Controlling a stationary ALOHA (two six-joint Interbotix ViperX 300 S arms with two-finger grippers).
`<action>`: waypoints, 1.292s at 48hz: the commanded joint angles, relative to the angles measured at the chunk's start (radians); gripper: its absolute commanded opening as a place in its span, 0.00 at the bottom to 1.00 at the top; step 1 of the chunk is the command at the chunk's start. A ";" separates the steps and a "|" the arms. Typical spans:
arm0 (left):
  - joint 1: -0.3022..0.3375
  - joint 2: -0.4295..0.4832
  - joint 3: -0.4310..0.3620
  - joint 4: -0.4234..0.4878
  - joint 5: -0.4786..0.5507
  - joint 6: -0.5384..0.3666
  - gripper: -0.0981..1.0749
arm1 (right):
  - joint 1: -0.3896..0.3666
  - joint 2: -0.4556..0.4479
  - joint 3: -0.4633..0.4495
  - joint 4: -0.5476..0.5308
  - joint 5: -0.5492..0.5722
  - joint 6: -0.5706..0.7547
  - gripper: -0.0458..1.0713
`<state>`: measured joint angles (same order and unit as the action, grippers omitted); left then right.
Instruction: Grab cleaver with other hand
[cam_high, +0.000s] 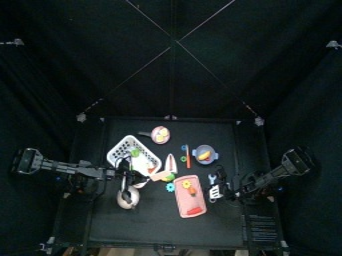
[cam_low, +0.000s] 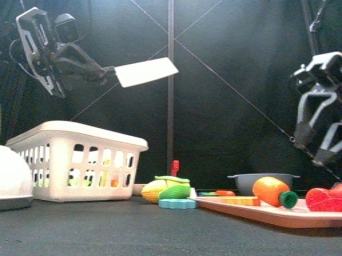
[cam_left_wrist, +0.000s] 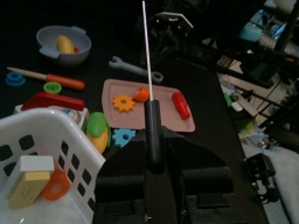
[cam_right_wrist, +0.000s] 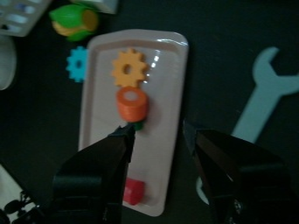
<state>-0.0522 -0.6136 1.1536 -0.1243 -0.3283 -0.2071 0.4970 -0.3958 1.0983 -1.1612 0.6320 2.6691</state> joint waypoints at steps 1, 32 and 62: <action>-0.005 -0.060 0.012 0.002 -0.028 0.000 0.39 | -0.011 -0.011 -0.048 -0.110 0.002 0.000 0.79; -0.117 -0.150 0.095 0.048 0.034 0.003 0.39 | -0.107 0.061 -0.155 -0.413 -0.080 0.000 0.79; -0.038 -0.060 0.040 0.028 -0.417 0.005 0.39 | -0.170 0.152 -0.380 -0.841 0.031 0.006 0.79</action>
<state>-0.0951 -0.6964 1.2072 -0.0951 -0.6167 -0.2071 0.3298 -0.2546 0.7701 -1.9834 0.6274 2.6753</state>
